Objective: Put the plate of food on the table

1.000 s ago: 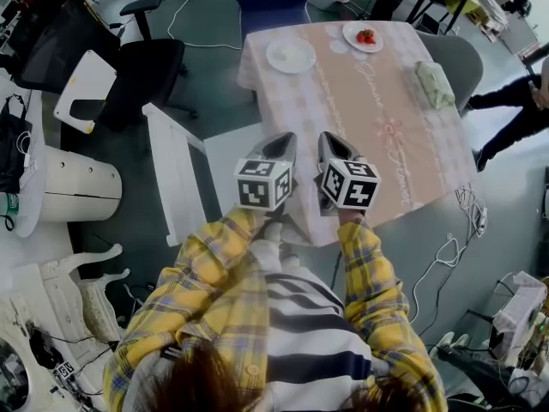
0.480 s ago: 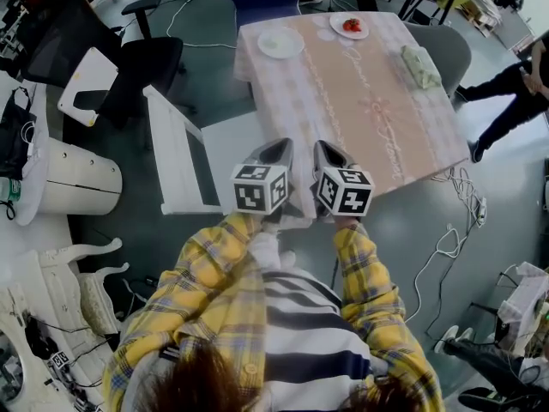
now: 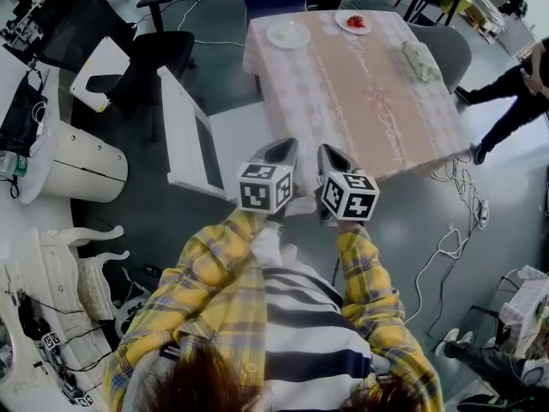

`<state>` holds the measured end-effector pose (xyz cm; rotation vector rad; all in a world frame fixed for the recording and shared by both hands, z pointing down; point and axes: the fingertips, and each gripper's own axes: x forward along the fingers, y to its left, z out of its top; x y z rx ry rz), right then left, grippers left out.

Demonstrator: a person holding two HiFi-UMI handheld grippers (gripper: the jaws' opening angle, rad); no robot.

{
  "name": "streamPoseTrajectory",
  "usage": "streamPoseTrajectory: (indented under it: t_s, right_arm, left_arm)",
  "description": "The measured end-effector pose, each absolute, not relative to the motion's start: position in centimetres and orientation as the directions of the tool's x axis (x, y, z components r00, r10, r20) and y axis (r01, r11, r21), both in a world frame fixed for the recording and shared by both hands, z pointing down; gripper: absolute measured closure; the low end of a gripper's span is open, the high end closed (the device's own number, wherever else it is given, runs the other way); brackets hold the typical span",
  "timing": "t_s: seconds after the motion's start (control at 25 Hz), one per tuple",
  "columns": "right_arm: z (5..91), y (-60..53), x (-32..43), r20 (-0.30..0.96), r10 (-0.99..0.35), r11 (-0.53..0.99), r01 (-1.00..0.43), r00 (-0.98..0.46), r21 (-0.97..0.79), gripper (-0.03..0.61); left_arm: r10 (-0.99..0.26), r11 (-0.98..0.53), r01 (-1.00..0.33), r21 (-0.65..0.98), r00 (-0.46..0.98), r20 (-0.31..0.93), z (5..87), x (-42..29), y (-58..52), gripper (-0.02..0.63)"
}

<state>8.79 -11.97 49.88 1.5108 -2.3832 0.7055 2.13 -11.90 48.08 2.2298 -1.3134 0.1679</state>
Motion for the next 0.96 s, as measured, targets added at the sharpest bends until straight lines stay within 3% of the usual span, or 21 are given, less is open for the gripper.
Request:
streamPoseTrajectory:
  t_s: [0.96]
  right_arm:
    - [48.4, -9.9, 8.4, 0.413, -0.782, 0.389, -0.883, -0.466, -0.262, 0.581]
  left_arm:
    - [-0.810, -0.351, -0.856, 0.379, 0.481, 0.336, 46.7, 0.7, -10.7, 0.611]
